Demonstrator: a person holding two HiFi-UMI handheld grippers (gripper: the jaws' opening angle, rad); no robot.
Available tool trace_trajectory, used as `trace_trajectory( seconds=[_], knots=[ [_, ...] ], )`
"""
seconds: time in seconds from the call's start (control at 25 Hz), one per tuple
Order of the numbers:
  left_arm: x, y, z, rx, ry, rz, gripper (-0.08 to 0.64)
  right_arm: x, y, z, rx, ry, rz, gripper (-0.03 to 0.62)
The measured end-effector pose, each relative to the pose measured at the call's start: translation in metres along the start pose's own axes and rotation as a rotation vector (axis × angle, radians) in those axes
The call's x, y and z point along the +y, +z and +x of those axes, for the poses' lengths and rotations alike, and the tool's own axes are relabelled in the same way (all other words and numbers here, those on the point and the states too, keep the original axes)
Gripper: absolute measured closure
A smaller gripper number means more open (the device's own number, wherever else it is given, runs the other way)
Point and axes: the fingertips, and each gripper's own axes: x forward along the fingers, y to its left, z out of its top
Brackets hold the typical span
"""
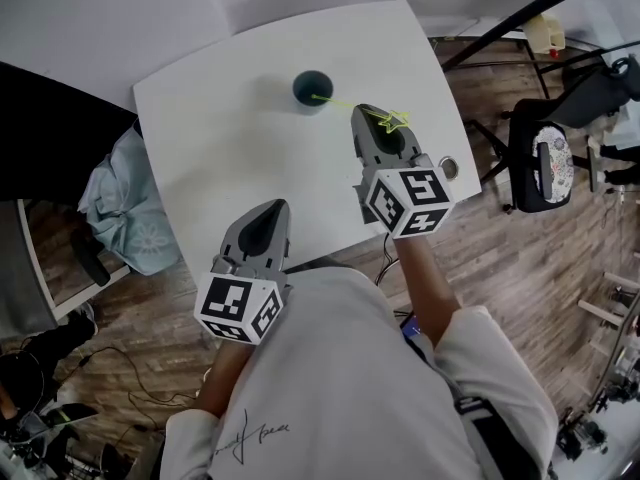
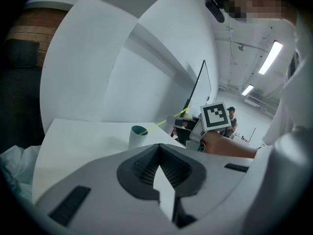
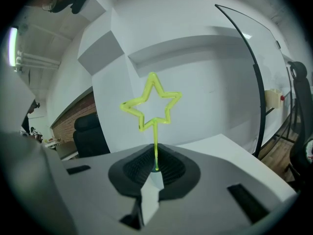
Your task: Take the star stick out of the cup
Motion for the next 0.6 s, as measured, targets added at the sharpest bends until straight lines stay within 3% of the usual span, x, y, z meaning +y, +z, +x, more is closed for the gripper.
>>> trace_trajectory(
  seconds=[0.6],
  knots=[
    [-0.014,0.003,-0.013,-0.051,-0.014,0.004,0.558,0.008,0.010,-0.029,-0.038,0.010,0.001,0.566]
  ],
)
